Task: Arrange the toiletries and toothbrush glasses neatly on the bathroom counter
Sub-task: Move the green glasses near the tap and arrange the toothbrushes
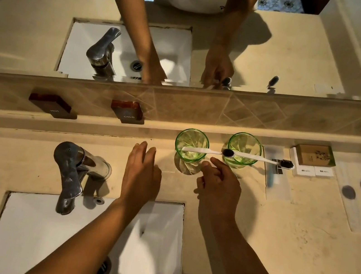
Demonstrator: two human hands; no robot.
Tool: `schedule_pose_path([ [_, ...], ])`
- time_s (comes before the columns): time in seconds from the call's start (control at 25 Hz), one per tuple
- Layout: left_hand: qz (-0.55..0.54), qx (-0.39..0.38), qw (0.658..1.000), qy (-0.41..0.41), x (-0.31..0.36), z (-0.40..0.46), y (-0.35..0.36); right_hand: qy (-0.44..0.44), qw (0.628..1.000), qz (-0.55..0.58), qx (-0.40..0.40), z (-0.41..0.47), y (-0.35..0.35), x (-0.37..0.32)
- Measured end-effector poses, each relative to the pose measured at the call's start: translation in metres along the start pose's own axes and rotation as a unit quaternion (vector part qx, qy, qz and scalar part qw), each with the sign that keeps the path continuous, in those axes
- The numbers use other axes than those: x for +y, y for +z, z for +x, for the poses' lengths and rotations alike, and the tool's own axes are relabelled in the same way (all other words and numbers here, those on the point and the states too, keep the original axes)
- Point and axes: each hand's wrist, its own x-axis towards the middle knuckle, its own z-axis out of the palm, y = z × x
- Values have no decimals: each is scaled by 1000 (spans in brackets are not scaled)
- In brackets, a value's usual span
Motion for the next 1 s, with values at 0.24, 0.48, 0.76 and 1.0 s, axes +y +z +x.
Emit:
schedule_pose_path([
  [0.24,115,-27,991,63,-13,8,10,-9,1000,8,27,3,3,-14],
  [0.48,112,-5,991,71,-20,11,15,-50,996,-64,20,7,1,-33],
  [0.76,103,28,991,77,-21,11,19,-108,987,-123,6,23,1,-44],
  [1.0,108,21,992,62,-22,10,20,-149,972,-180,32,40,7,-44],
])
